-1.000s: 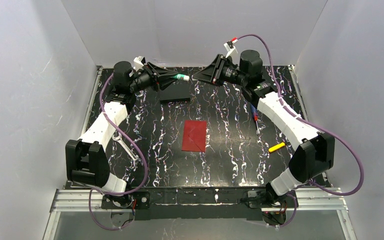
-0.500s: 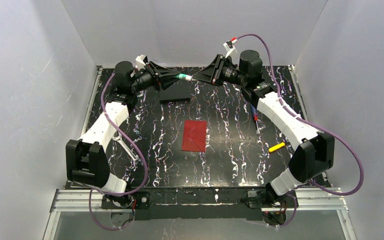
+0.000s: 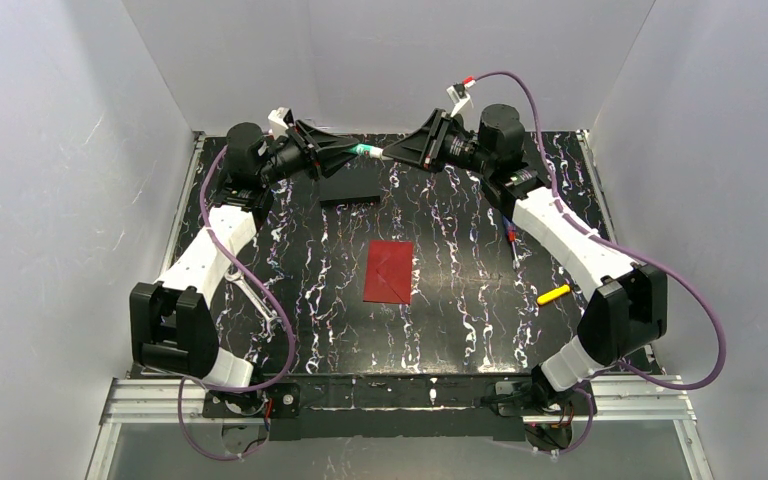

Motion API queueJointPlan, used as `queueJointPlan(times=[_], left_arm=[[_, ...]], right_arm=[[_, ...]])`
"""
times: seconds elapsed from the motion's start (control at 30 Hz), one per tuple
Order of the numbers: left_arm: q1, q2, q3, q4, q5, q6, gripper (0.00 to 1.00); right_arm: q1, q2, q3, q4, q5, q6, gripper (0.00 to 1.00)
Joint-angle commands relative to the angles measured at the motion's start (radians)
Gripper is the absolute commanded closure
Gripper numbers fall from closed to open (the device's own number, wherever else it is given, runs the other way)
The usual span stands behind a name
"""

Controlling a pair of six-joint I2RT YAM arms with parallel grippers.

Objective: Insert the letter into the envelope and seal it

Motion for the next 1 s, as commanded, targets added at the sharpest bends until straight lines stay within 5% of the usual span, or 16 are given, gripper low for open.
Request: queueJointPlan(times=[0.0,0.4,0.97], left_arm=[[-0.004,-0.066,-0.005,0.036,0.026,-0.01,1.0],[-0.004,-0.048,0.002,0.053,0.036,-0.026,1.0],[-0.004,-0.031,0.001,0.093,0.044,-0.053,1.0]], right_arm=[[0.004,-0.05,-0.011,0.112,-0.02,0.043,0.83],[0.006,-0.061,-0.053,0.215,-0.01,0.118,0.83],[0.026,-0.029,-0.018,0.13,0.0,0.043,0.83]])
